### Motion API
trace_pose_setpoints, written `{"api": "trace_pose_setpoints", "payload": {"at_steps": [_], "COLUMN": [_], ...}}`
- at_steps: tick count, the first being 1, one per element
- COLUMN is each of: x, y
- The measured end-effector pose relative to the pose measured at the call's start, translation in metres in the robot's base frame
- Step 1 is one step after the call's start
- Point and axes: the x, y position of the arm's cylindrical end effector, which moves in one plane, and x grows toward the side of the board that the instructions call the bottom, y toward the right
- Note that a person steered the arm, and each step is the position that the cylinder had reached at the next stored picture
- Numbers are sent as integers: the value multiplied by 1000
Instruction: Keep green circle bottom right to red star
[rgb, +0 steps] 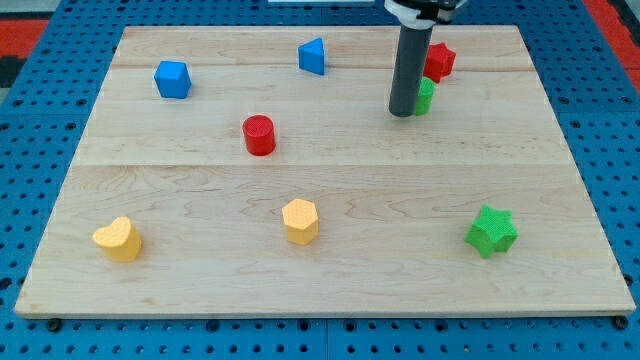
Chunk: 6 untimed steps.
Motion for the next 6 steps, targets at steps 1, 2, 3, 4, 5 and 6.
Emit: {"api": "trace_pose_setpoints", "payload": {"at_steps": [1, 2, 3, 4, 5, 6], "x": [0, 1, 4, -1, -5, -10], "y": [0, -2, -20, -24, -7, 11]}}
